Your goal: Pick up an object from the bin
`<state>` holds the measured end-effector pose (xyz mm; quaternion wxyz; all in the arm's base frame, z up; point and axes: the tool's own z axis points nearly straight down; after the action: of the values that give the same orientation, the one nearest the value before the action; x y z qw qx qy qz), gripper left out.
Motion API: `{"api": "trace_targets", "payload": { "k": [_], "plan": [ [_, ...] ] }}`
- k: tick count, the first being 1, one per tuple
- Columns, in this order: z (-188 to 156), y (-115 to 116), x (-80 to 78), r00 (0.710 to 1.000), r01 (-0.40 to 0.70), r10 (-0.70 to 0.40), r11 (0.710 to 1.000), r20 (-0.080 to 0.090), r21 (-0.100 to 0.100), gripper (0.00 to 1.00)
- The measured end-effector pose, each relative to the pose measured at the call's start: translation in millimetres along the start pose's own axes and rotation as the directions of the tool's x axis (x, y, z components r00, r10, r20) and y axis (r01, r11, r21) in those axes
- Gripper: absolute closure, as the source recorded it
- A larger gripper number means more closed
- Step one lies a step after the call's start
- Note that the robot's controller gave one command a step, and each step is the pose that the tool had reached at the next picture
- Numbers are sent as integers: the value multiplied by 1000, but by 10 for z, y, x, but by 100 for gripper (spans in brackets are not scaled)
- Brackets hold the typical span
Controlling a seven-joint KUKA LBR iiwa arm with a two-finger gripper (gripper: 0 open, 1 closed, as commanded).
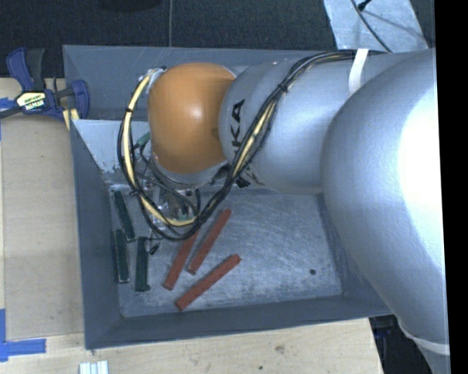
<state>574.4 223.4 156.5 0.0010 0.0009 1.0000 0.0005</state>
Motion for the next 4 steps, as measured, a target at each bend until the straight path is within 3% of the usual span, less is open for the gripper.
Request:
{"api": "trace_targets", "payload": {
  "k": [1, 2, 3, 4],
  "plan": [
    [847, 133, -248, 962, 273, -273, 962, 3, 0, 0],
    [795, 140, -277, 963, 271, -271, 963, 12, -2, 100],
    [843, 128, -250, 963, 271, -271, 963, 2, 0, 0],
    [839, -63, -283, 970, 245, -245, 970, -2, 0, 0]
  ]
}}
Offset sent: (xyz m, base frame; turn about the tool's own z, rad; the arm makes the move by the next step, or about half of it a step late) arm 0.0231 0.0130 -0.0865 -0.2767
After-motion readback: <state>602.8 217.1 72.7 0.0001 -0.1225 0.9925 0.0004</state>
